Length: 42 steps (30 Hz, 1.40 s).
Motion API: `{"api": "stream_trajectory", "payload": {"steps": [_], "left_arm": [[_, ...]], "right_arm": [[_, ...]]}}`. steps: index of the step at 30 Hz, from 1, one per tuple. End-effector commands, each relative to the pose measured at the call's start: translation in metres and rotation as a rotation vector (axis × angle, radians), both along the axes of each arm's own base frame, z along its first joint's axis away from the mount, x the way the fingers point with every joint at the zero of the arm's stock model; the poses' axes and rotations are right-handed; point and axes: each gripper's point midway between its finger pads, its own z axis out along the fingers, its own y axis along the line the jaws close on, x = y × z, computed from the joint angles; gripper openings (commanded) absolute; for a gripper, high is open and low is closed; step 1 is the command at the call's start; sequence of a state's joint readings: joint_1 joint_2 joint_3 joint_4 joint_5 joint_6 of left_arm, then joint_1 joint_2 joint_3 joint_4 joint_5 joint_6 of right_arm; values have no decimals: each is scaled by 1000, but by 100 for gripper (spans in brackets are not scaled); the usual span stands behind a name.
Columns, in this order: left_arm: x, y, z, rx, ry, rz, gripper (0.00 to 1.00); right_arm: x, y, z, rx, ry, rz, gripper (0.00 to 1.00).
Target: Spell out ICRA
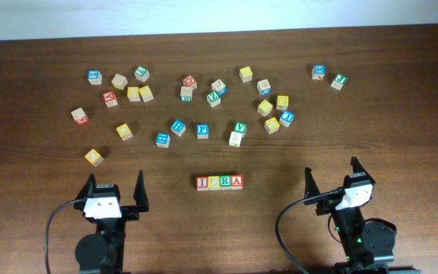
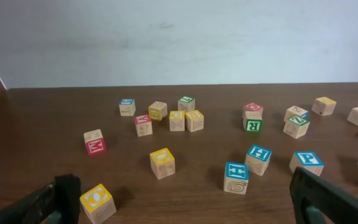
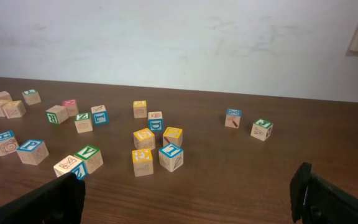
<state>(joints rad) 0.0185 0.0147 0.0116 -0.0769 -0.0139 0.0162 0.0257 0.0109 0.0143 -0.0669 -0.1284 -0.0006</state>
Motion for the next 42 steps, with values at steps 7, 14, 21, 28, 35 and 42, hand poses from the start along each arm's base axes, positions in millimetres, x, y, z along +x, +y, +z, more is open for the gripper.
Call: {"api": "stream_trajectory", "payload": {"steps": [7, 14, 21, 28, 35, 42], "left_arm": [[0, -2, -1, 9, -1, -14, 99], [0, -2, -1, 10, 0, -14, 99], [0, -2, -1, 10, 0, -14, 99], [0, -2, -1, 9, 0, -14, 99], [0, -2, -1, 10, 0, -14, 99], [0, -2, -1, 10, 0, -14, 99]], "right_arm": [[0, -2, -3, 0, 4, -12, 98], [0, -2, -3, 0, 4, -12, 98], [0, -2, -3, 0, 4, -12, 98], [1, -12, -4, -8, 8, -69, 98], [1, -12, -4, -7, 7, -65, 98], [1, -12, -4, -7, 7, -65, 98]]}}
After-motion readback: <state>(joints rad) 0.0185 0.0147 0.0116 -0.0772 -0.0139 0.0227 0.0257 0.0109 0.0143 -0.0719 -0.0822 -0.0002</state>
